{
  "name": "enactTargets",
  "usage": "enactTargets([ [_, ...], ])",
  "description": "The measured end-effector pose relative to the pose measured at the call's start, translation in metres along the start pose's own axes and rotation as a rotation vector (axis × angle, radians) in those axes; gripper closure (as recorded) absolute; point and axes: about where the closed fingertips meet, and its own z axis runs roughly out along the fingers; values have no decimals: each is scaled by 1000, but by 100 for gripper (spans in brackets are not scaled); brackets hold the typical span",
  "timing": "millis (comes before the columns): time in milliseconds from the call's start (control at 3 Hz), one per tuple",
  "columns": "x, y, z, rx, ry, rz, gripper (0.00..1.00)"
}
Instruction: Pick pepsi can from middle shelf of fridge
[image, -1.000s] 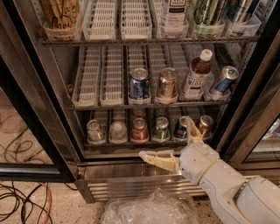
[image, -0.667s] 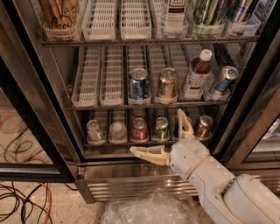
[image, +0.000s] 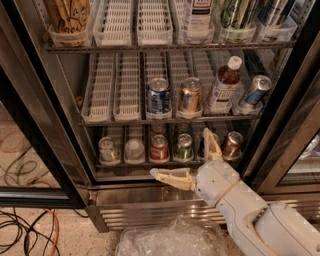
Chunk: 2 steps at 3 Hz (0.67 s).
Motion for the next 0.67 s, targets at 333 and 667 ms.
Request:
enactTargets([
  [333, 2, -1, 9, 9, -5, -34, 0],
  [667, 2, -7, 23, 35, -13, -64, 0],
])
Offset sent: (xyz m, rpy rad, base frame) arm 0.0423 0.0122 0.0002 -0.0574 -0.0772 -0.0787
